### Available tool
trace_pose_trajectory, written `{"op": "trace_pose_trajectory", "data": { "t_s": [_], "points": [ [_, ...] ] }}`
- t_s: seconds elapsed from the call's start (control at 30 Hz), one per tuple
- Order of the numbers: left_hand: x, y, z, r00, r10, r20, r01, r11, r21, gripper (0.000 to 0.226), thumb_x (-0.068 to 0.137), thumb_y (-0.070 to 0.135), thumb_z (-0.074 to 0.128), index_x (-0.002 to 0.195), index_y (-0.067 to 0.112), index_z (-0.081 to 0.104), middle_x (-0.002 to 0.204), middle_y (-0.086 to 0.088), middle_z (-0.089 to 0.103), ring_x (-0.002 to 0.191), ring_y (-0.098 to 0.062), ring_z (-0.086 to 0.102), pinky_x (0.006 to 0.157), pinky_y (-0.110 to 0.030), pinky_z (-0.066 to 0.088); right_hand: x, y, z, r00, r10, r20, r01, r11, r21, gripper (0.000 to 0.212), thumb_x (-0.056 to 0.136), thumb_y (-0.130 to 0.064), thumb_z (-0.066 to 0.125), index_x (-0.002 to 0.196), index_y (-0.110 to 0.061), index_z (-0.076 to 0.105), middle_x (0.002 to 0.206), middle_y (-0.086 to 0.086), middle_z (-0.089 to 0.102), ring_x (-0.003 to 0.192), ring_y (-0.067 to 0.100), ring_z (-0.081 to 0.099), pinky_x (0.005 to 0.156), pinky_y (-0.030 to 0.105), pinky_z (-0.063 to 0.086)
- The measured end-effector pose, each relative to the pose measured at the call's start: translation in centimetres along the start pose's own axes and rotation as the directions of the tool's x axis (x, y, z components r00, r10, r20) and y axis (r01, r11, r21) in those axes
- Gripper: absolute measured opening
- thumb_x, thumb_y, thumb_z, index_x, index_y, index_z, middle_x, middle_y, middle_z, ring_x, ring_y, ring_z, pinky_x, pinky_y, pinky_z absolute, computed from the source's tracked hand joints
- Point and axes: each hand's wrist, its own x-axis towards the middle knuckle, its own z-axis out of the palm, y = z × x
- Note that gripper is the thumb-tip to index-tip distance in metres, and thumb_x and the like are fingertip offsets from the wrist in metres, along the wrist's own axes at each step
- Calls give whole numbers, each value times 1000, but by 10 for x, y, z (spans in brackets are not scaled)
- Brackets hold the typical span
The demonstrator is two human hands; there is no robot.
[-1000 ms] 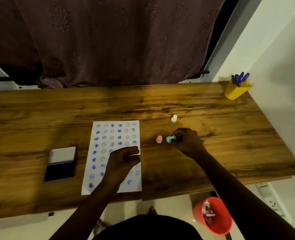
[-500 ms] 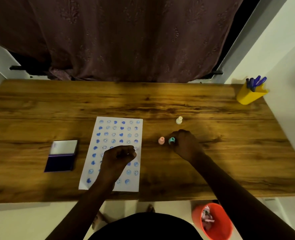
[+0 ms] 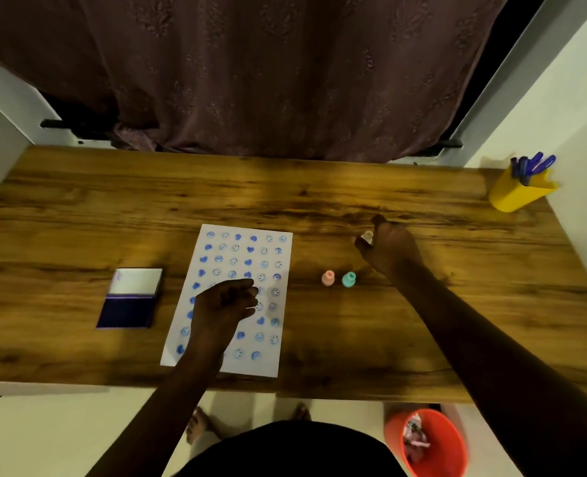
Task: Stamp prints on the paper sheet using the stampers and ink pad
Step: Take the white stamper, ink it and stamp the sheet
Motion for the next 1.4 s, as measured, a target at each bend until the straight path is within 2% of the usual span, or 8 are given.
{"op": "trace_pose_trajectory", "data": {
  "t_s": [0.23,0.47,0.6,0.7,0.9,1.2,1.33,1.4],
  "points": [
    [1,1,-17,999,12,-35,-13,999,-29,19,94,9,71,107,21,77,101,0,83,94,-19,80,73,-24,63,8,2,5,997,-67,36,71,993,-98,25,98,-27,60,112,-8,68,105,19,73,96,37,70,77,40,58],
    [3,5,-27,1000,16,-14,-17,999,-50,18,93,13,73,104,27,78,100,8,83,94,-16,80,72,-21,63,-12,-31,-22,985,-104,-139,146,932,333,21,97,-27,66,101,-9,75,93,7,77,78,16,69,66,28,51],
    [4,13,-31,998,53,41,-51,997,-58,21,92,16,76,112,24,79,104,5,82,97,-19,80,73,-22,63,-39,-77,-31,995,-85,56,29,769,638,18,98,-29,67,96,-13,75,82,6,77,68,18,70,63,35,55],
    [5,19,-37,989,63,130,-53,995,-80,32,92,19,77,123,21,75,109,2,82,100,-20,80,82,-29,64,-63,-115,-25,955,-155,253,-107,615,781,12,97,-24,69,97,-13,74,78,2,76,62,7,68,59,25,56],
    [9,23,-70,979,54,198,-37,995,-88,34,92,17,77,125,14,74,111,-6,82,98,-25,80,88,-39,64,-91,-183,-6,869,-248,427,-242,540,806,13,94,-19,73,104,-11,77,86,11,79,67,11,71,63,23,60],
    [17,15,-145,986,95,138,-82,992,-99,32,86,5,79,118,6,77,102,-6,84,95,-22,81,80,-28,64,-109,-246,26,802,-315,508,-318,495,809,19,92,-32,75,101,-17,79,89,9,80,75,14,75,67,24,59],
    [15,14,-171,985,127,114,-118,990,-80,22,87,2,78,108,6,80,84,2,84,75,-4,77,66,-17,57,-114,-272,36,795,-388,466,-240,504,830,19,93,-28,75,102,-13,80,89,11,80,76,15,75,69,24,60],
    [15,13,-185,988,130,82,-125,990,-64,23,87,2,78,110,4,80,82,-8,81,74,-12,75,68,-33,61,-115,-287,41,798,-424,428,-190,497,847,18,93,-21,75,105,-8,79,90,14,79,77,16,75,70,26,61]
  ]
}}
